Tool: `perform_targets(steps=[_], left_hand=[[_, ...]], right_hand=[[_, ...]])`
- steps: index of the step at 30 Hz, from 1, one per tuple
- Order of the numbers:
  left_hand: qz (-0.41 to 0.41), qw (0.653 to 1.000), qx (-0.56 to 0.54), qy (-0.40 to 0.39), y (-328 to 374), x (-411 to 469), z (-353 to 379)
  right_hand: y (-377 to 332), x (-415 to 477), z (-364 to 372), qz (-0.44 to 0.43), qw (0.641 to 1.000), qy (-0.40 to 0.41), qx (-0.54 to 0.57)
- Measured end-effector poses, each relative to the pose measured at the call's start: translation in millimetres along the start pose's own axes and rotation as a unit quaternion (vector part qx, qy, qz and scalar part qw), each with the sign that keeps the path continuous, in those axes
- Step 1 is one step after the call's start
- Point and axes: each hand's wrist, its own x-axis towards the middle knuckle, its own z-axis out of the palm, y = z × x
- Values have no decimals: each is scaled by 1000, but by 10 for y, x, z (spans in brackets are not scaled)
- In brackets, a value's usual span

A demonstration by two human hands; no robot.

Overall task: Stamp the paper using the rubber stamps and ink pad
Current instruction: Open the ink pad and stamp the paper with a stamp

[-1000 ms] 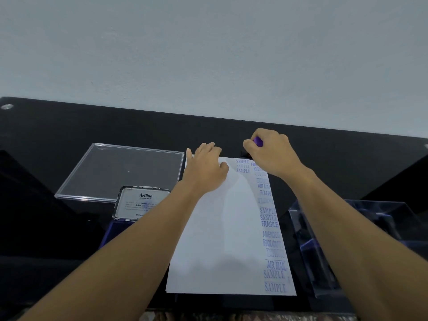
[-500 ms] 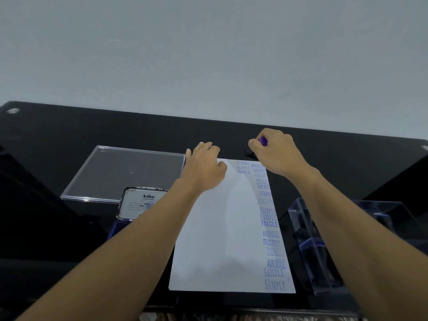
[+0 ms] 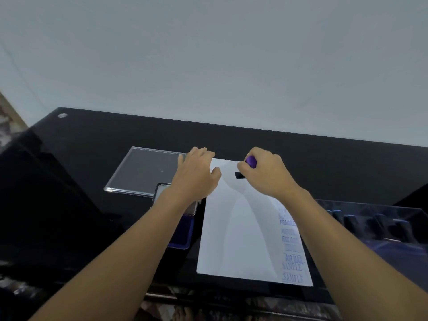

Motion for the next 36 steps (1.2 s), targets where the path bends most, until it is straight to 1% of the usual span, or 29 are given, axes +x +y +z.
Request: perform_targets(steps=[3,8,14,19,24,27,31,36], left_hand=[[-45,999,-11,-19,-130,-197,-201],[-72,997,-26,4,-424,-507,-448],[-104,994,-31,13,-676,-760,-544],[-131,990,-35,24,-859,-956,-555],[-156,987,-12,40,-1055,-1202,-517],[-161,986,8,40,-1195,-1318,-476],[-162,986,27,25,-1300,-1390,-429],[-165,985,47,34,-1335,-1472,-332]], right_hand=[[-172,-137,149,-13,1000,-16,10],[-411,-339,317,-37,998,-27,36],[-597,-449,449,-46,997,-52,23],[-754,-558,586,-86,992,-90,14],[-905,-645,790,-138,977,-163,-12],[-1010,-647,905,-166,963,-206,-45],[-1137,-623,1007,-214,948,-219,-86],[-1210,-631,1095,-238,935,-233,-118]])
